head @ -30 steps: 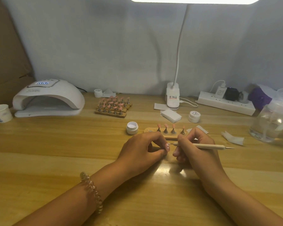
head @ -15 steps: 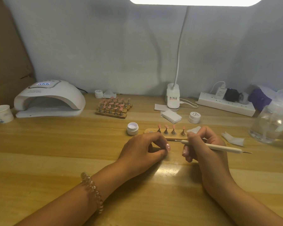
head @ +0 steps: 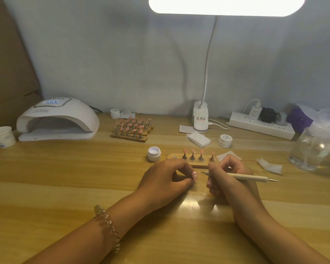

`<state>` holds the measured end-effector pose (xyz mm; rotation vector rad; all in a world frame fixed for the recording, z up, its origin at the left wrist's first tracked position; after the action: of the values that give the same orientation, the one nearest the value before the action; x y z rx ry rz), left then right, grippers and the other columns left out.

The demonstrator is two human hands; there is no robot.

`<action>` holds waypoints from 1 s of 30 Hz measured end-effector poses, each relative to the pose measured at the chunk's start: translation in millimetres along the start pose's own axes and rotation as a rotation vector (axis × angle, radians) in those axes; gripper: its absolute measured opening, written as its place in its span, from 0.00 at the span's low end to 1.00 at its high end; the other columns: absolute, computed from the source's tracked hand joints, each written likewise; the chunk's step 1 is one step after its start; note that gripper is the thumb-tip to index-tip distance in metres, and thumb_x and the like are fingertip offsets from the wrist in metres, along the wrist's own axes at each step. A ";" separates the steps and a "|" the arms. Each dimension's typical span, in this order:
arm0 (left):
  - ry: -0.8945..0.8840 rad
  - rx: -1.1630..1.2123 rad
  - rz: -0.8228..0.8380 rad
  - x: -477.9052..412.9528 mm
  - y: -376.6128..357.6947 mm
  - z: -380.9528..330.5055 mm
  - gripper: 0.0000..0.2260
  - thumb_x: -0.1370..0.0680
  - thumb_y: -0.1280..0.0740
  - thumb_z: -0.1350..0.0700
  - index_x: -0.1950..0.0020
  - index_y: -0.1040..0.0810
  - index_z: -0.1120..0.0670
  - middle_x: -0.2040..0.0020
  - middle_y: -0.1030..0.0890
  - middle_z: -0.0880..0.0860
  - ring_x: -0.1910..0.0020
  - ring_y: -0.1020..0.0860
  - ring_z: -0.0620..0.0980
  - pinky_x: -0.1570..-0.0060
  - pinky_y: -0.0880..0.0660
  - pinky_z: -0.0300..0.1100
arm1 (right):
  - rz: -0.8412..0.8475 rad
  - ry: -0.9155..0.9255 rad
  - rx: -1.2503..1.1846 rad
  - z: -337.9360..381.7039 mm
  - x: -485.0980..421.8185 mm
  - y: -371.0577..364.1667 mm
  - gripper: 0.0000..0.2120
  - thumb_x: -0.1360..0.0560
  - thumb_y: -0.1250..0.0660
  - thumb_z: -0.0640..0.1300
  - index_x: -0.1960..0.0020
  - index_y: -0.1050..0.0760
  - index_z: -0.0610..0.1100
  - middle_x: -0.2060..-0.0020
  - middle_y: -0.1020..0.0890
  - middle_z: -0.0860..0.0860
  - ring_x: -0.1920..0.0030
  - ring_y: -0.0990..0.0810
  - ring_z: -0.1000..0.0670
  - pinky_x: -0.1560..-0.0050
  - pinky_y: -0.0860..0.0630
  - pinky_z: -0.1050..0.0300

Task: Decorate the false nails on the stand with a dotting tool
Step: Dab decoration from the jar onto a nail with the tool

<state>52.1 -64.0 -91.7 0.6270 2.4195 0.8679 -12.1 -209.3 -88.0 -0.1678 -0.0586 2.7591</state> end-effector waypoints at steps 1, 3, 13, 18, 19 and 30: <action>-0.001 0.001 0.002 0.0 0.1 0.2 0.08 0.26 0.27 0.52 0.59 0.22 0.38 0.56 0.19 0.39 0.67 0.28 0.41 0.62 0.28 0.45 | -0.005 -0.007 0.028 -1.0 -0.2 -0.1 0.12 0.25 0.32 0.36 0.63 0.32 0.40 0.76 0.22 0.43 0.77 0.26 0.53 0.77 0.29 0.63; -0.001 -0.002 0.006 -0.7 0.4 1.0 0.09 0.26 0.27 0.52 0.59 0.22 0.37 0.57 0.19 0.38 0.67 0.28 0.41 0.63 0.30 0.42 | -0.014 -0.014 0.068 -2.2 -0.6 -0.5 0.11 0.26 0.33 0.34 0.64 0.32 0.40 0.76 0.22 0.43 0.78 0.26 0.54 0.78 0.30 0.63; -0.034 0.017 0.075 -6.0 -0.5 5.2 0.05 0.25 0.27 0.52 0.55 0.19 0.41 0.54 0.18 0.39 0.65 0.28 0.40 0.62 0.27 0.43 | -0.029 -0.021 0.155 -3.9 -3.6 -0.1 0.09 0.30 0.33 0.35 0.63 0.34 0.34 0.76 0.22 0.41 0.78 0.27 0.52 0.78 0.31 0.60; -0.048 0.030 0.067 -5.9 -1.1 7.1 0.06 0.25 0.27 0.51 0.55 0.20 0.39 0.55 0.19 0.39 0.65 0.27 0.42 0.61 0.25 0.50 | -0.018 -0.008 0.178 -3.4 -5.0 -1.5 0.10 0.30 0.34 0.34 0.62 0.35 0.33 0.77 0.22 0.41 0.77 0.27 0.51 0.78 0.31 0.59; -0.053 0.031 0.065 -5.6 -1.3 7.3 0.06 0.25 0.27 0.51 0.55 0.20 0.39 0.55 0.19 0.39 0.65 0.27 0.42 0.61 0.25 0.50 | -0.015 -0.009 0.181 -3.4 -4.9 -1.6 0.10 0.30 0.34 0.34 0.62 0.35 0.33 0.76 0.22 0.41 0.78 0.27 0.51 0.78 0.31 0.59; -0.065 0.020 0.049 -6.0 0.0 5.5 0.07 0.25 0.27 0.52 0.56 0.21 0.39 0.58 0.22 0.38 0.66 0.28 0.42 0.62 0.27 0.47 | 0.014 -0.007 0.199 -2.9 -6.9 -4.6 0.08 0.30 0.34 0.33 0.61 0.34 0.31 0.75 0.21 0.39 0.77 0.27 0.49 0.79 0.31 0.60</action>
<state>60.0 -64.9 -93.7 0.7141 2.3660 0.8313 -3.7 -207.6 -89.8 -0.1051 0.2151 2.7585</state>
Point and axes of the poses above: each hand's wrist, its own x-axis away from the middle knuckle, its own y-axis out of the back of the hand, z = x × y, the point moved 7 cm from there along -x, towards the middle knuckle
